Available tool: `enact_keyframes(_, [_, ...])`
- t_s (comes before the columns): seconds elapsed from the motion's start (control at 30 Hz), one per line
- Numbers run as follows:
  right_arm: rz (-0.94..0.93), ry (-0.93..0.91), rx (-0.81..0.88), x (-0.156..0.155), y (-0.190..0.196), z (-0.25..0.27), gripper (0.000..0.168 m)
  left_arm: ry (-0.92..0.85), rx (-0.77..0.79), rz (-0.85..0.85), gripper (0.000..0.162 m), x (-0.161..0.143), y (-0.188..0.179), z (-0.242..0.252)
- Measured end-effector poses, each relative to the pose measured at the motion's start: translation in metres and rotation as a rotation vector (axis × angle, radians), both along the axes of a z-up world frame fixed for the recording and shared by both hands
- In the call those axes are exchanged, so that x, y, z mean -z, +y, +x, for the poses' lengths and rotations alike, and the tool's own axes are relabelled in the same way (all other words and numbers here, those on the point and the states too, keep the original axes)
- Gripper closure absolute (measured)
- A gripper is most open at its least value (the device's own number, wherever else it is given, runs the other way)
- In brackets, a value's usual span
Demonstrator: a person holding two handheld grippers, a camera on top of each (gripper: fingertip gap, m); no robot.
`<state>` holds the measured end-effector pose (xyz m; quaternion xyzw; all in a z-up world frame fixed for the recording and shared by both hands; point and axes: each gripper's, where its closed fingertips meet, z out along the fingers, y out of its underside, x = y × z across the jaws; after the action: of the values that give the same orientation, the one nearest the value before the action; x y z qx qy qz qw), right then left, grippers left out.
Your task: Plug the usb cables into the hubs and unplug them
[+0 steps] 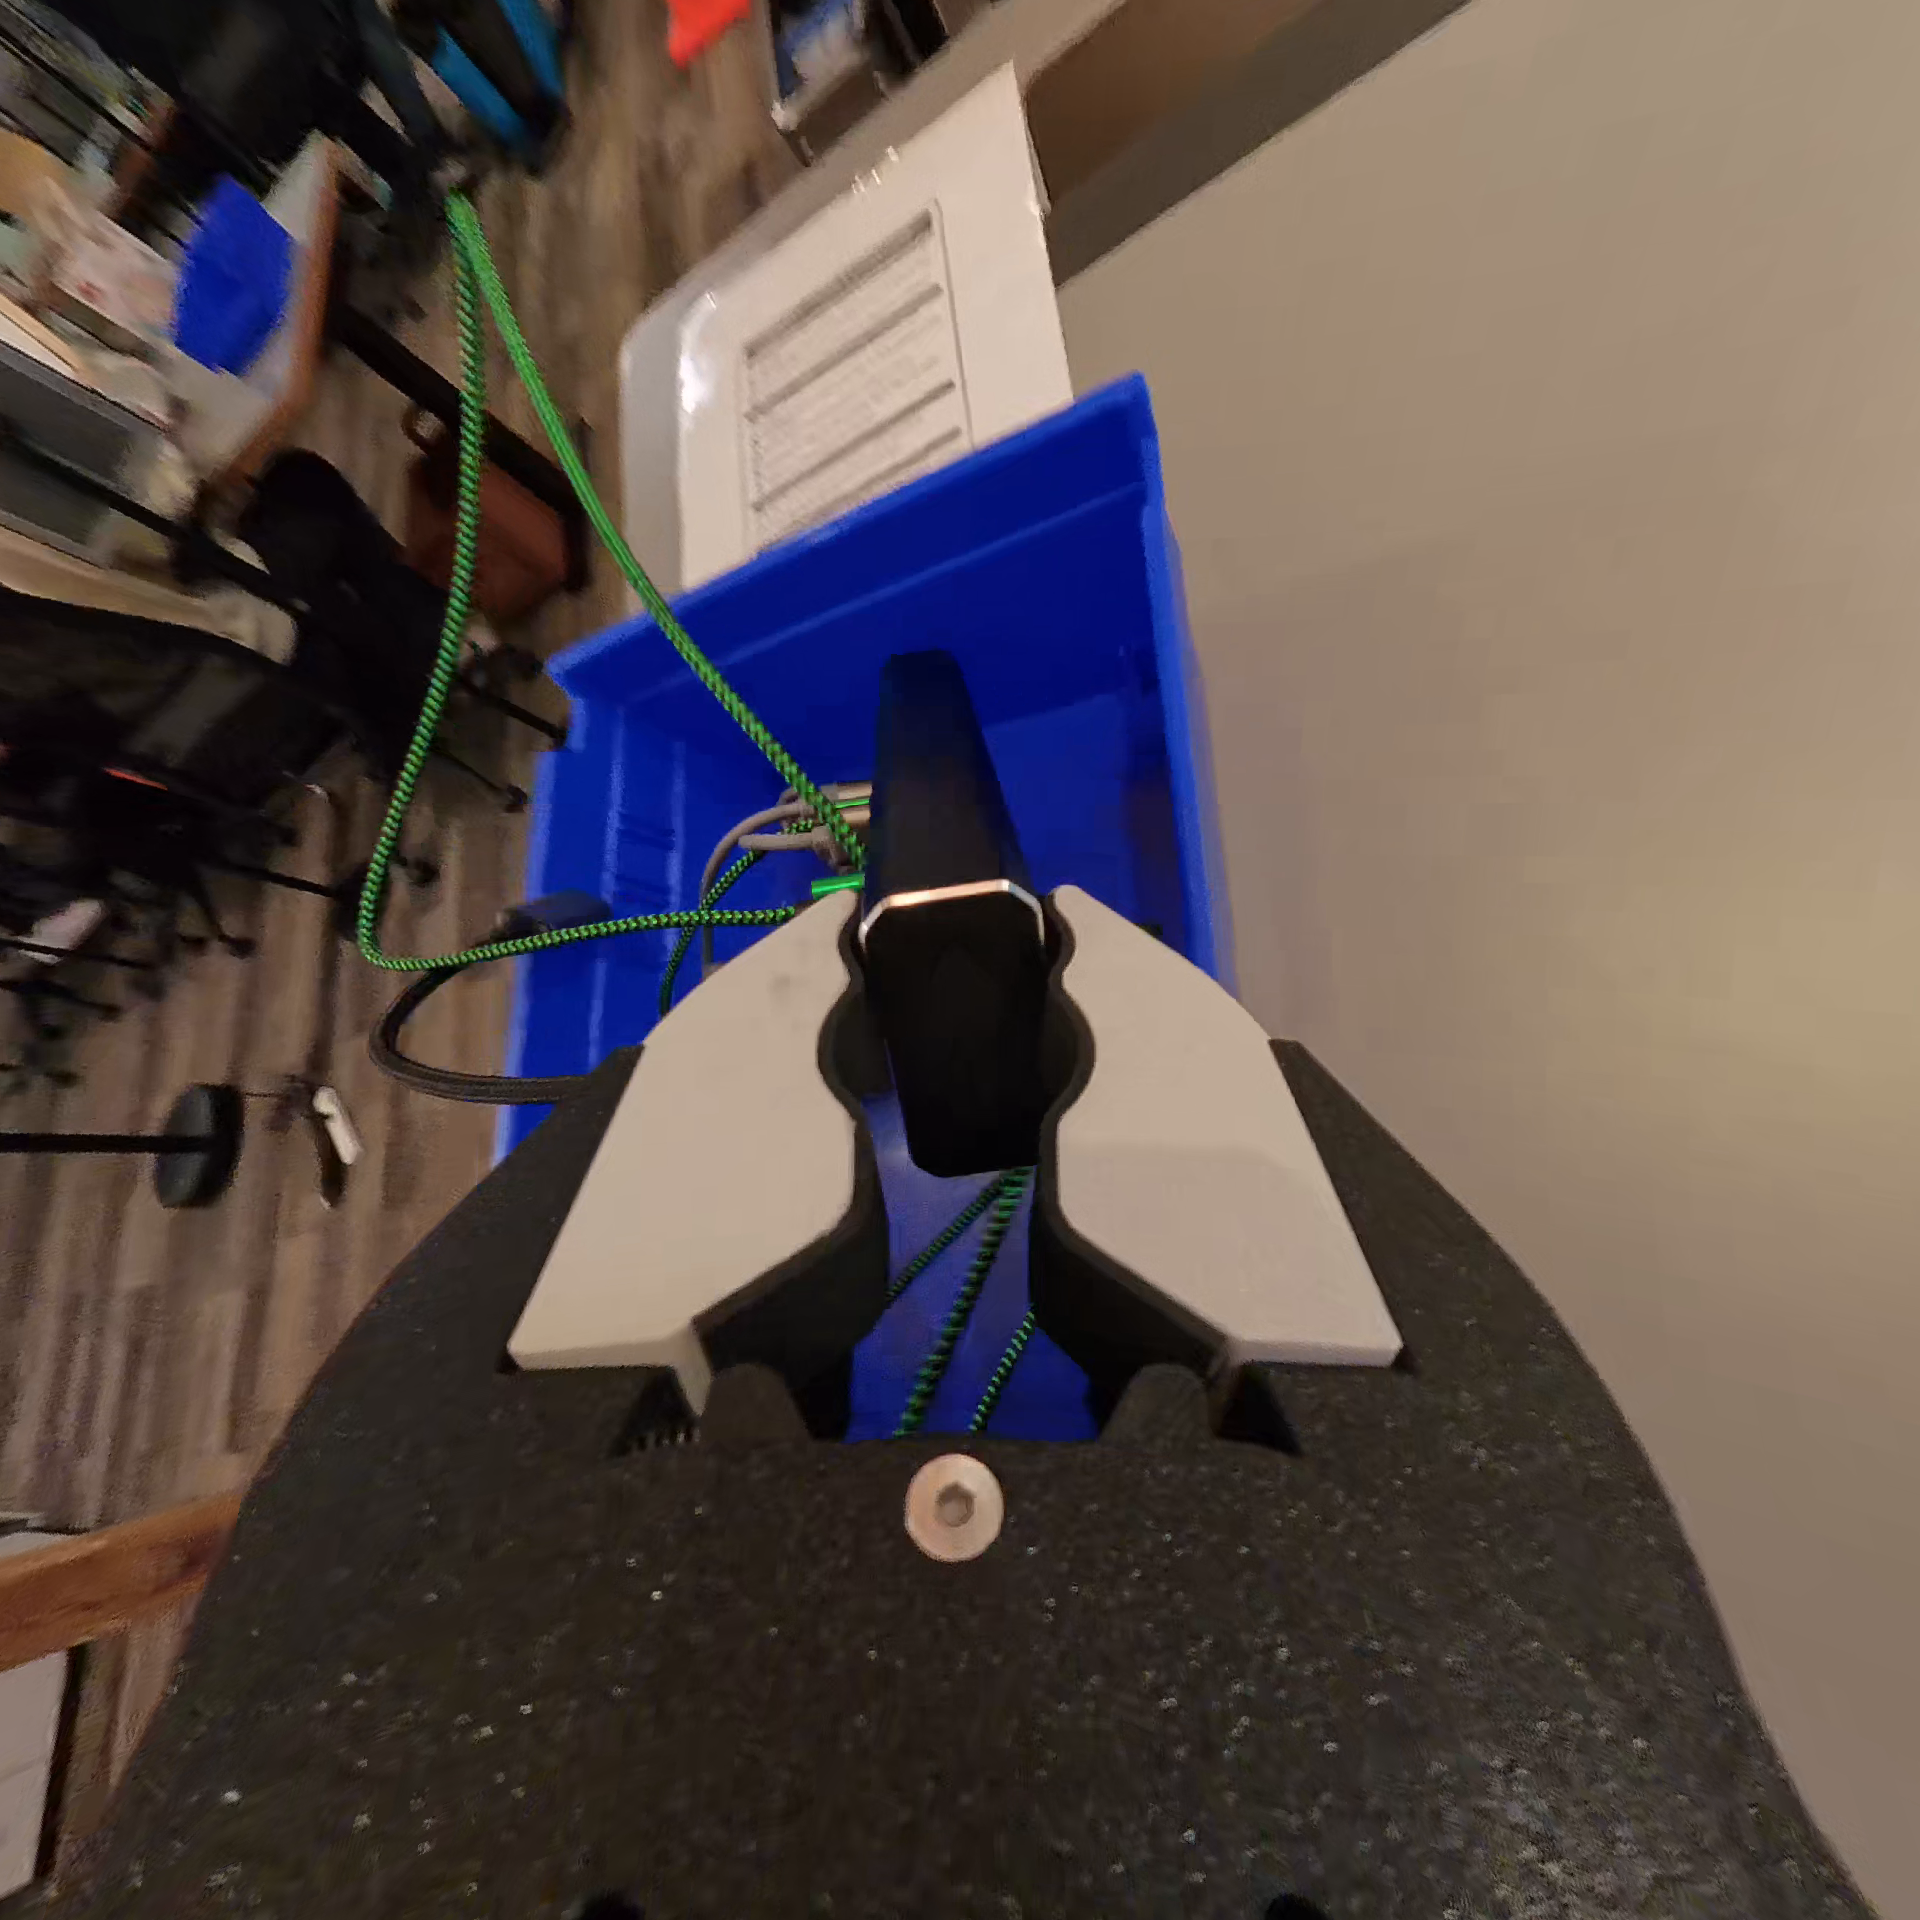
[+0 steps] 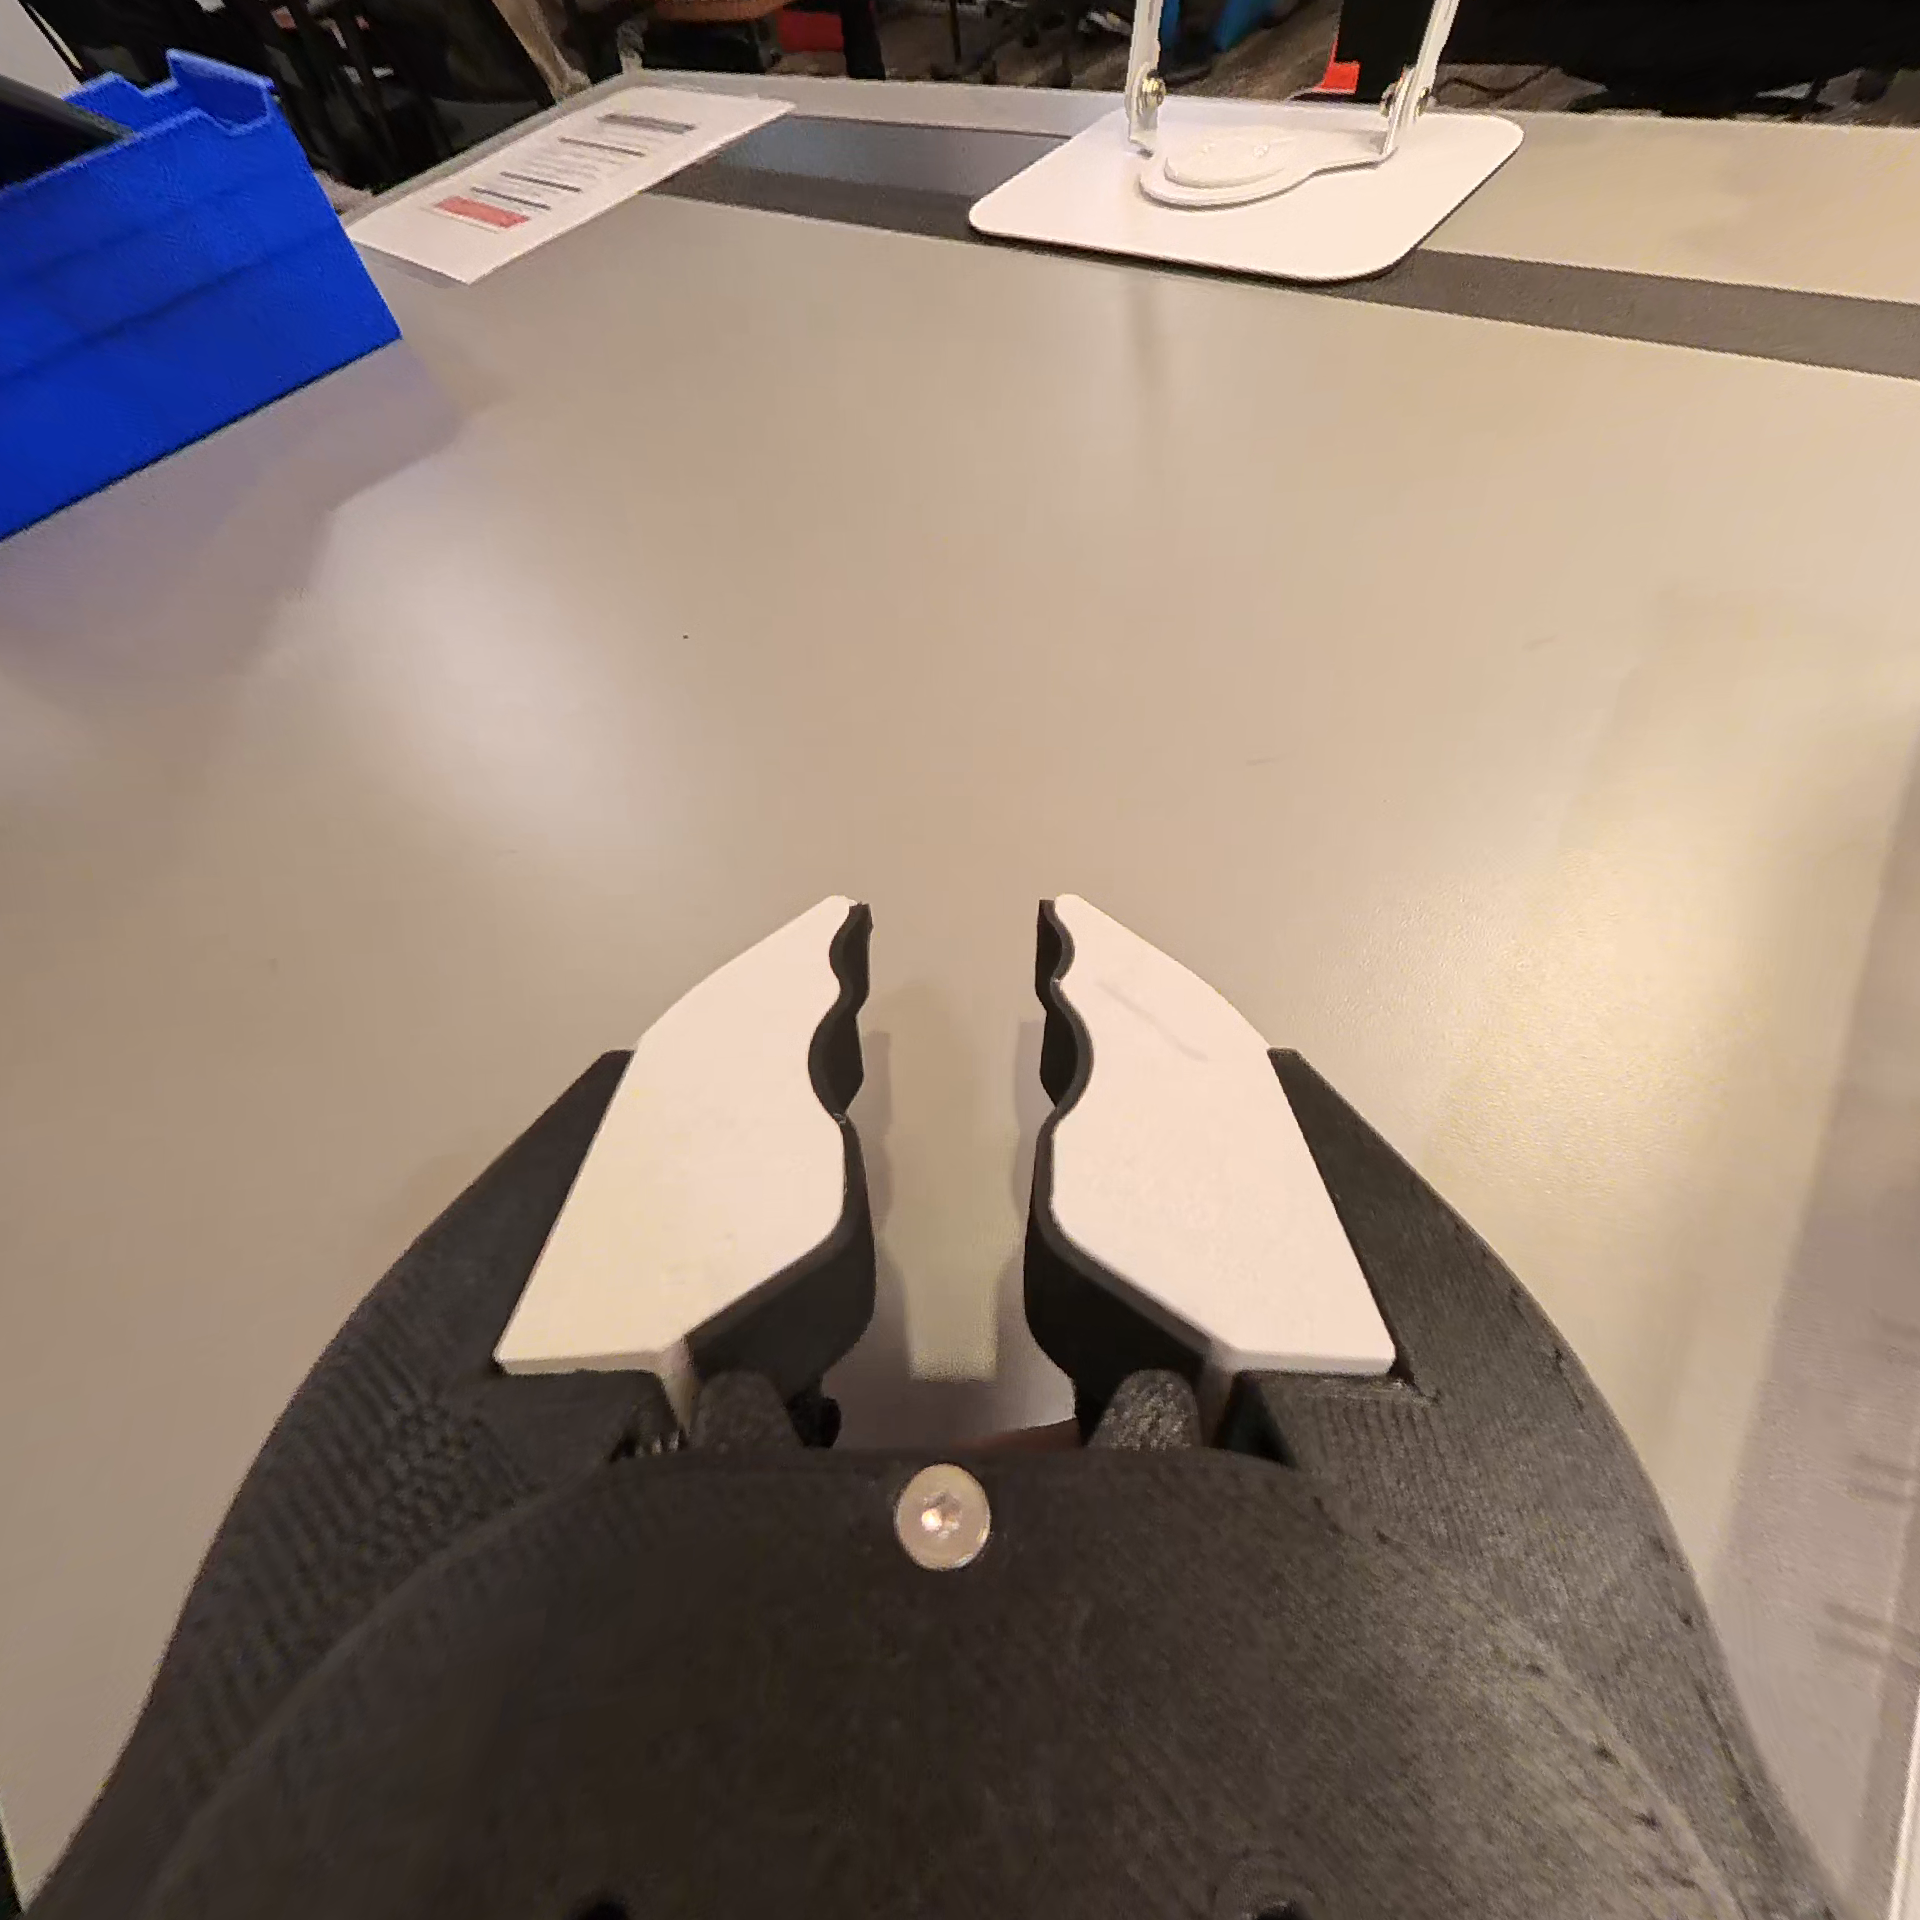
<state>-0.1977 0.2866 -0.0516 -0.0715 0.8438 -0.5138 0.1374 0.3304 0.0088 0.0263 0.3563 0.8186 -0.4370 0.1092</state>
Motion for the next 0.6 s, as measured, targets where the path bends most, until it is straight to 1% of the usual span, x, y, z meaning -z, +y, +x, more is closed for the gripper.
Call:
enact_keyframes(0.1, [-0.007,-0.026,0.0,-0.002,0.0,-0.001,0.139,-0.056,0.043,-0.125,0.134,-0.03,0.001,-0.001])
enact_keyframes(0.3, [-0.015,-0.04,-0.009,-0.003,0.001,-0.001,0.139,-0.33,0.125,-0.359,0.133,-0.092,0.013,-0.008])
enact_keyframes(0.47, [-0.036,-0.045,-0.015,-0.006,0.002,0.0,0.139,-0.41,0.168,-0.49,0.134,-0.149,0.032,-0.021])
enact_keyframes(0.6, [-0.054,-0.046,-0.021,-0.009,0.003,0.001,0.139,-0.447,0.191,-0.61,0.134,-0.205,0.052,-0.036])
